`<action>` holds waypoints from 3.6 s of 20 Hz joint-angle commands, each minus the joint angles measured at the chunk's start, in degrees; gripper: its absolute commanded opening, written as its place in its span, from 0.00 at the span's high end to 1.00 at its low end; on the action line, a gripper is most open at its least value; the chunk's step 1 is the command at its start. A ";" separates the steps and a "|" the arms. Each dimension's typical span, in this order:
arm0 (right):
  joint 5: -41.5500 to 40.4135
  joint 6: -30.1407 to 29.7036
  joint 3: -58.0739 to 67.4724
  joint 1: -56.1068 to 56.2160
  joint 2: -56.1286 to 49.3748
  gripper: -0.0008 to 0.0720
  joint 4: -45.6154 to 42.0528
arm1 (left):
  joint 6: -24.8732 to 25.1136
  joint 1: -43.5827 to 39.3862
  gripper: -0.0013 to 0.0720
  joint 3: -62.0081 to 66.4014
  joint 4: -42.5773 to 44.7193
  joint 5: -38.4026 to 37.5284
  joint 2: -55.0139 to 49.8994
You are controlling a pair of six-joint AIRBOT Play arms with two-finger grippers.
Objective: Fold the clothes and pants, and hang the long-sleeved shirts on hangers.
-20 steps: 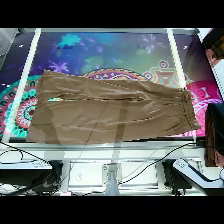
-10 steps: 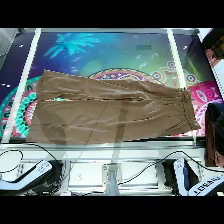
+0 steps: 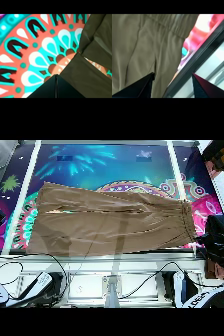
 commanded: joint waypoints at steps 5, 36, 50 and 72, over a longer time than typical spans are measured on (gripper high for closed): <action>-20.11 3.80 -11.39 -0.04 0.13 0.31 5.46 | 0.13 0.04 0.97 -1.31 -2.86 0.57 0.20; -29.55 -17.79 -12.52 -0.04 -13.75 0.94 27.43 | -5.66 0.17 0.26 -12.15 3.50 -19.02 0.28; -26.77 -17.79 -12.52 -0.04 -13.75 0.94 27.41 | -9.51 7.41 0.08 -15.76 15.89 -18.10 0.35; -22.53 -19.43 -11.58 -0.04 -13.55 0.94 27.39 | -7.80 9.88 0.96 -23.98 4.87 -5.81 0.28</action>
